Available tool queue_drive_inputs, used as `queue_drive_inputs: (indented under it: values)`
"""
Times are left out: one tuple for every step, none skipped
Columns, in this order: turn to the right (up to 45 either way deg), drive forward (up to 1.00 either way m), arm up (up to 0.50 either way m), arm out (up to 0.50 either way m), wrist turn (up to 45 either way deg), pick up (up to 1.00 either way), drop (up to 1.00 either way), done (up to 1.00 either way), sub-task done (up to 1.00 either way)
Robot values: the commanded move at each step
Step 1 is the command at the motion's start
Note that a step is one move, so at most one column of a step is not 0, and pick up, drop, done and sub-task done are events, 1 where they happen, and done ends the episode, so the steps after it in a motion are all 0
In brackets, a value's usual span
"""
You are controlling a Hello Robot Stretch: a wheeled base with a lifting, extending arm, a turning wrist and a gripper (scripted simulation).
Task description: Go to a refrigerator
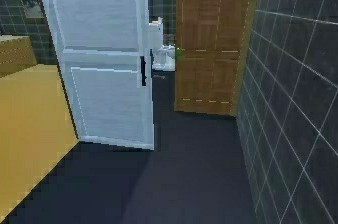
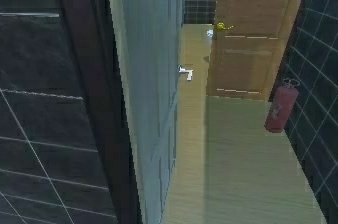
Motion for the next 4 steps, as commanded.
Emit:
queue_drive_inputs:
  values:
    - [3.0,0.0,0.0,0.0,0.0,0.0,0.0,0.0,0.0]
    - [-3.0,0.0,0.0,0.0,0.0,0.0,0.0,0.0,0.0]
    - [0.0,0.35,0.0,0.0,0.0,0.0,0.0,0.0,0.0]
    - [21.0,0.0,0.0,0.0,0.0,0.0,0.0,0.0,0.0]
